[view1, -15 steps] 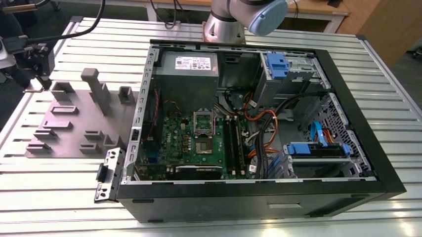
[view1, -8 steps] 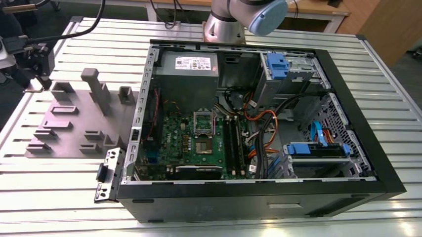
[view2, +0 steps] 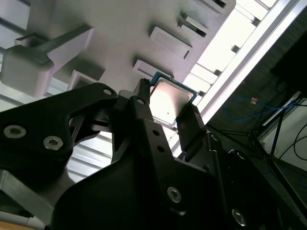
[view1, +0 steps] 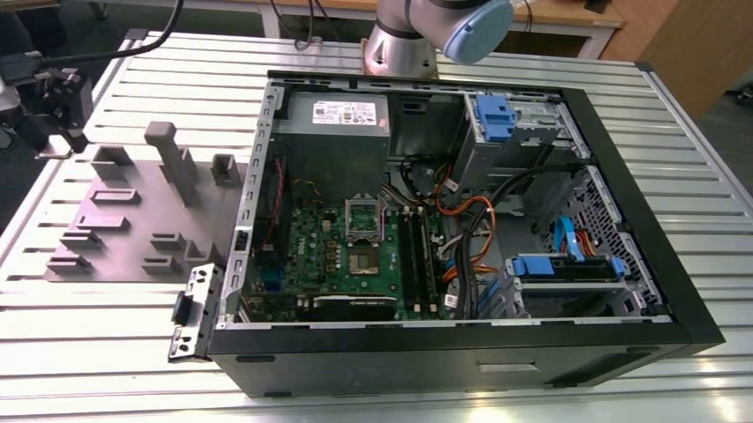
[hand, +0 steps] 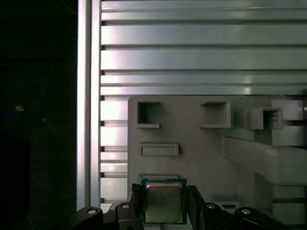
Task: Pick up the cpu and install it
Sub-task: 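Pick up the cpu and move it towards the insertion slot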
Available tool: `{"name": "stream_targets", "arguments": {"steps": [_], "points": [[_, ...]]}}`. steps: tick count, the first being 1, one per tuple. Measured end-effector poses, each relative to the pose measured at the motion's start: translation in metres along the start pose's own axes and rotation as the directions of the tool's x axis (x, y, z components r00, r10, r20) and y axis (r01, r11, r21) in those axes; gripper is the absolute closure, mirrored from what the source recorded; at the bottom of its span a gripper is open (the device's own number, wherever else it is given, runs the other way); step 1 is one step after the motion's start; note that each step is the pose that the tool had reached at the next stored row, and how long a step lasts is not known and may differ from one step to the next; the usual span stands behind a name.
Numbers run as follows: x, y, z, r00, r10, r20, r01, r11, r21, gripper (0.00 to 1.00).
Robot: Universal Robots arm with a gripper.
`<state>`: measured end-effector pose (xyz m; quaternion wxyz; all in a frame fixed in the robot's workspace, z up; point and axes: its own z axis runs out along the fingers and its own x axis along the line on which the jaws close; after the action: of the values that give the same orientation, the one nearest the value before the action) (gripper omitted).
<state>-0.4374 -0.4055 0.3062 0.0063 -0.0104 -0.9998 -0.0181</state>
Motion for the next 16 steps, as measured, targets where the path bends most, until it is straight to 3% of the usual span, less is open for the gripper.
{"name": "stream_targets", "arguments": {"steps": [7, 16], "points": [[0.0002, 0.0007, -0.0185, 1.0, 0.0, 0.0, 0.0, 1.0, 0.0, 0.53], [0.0005, 0.0013, -0.0354, 1.0, 0.0, 0.0, 0.0, 1.0, 0.0, 0.53]]}}
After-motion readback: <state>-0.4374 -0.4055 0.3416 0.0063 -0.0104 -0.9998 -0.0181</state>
